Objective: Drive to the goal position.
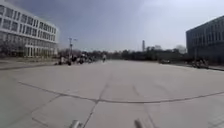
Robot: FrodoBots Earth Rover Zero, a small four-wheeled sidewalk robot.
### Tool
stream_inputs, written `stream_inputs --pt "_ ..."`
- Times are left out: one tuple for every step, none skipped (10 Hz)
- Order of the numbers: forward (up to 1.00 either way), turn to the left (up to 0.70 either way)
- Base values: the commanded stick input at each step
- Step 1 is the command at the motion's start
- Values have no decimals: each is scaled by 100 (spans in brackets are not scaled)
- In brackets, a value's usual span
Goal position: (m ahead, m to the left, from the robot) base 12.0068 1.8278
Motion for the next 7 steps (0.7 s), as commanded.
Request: stream_inputs --pt "85 -21" --pt "85 -16" --pt "85 -10" --pt "85 -4" --pt "85 1" --pt "85 1" --pt "85 1"
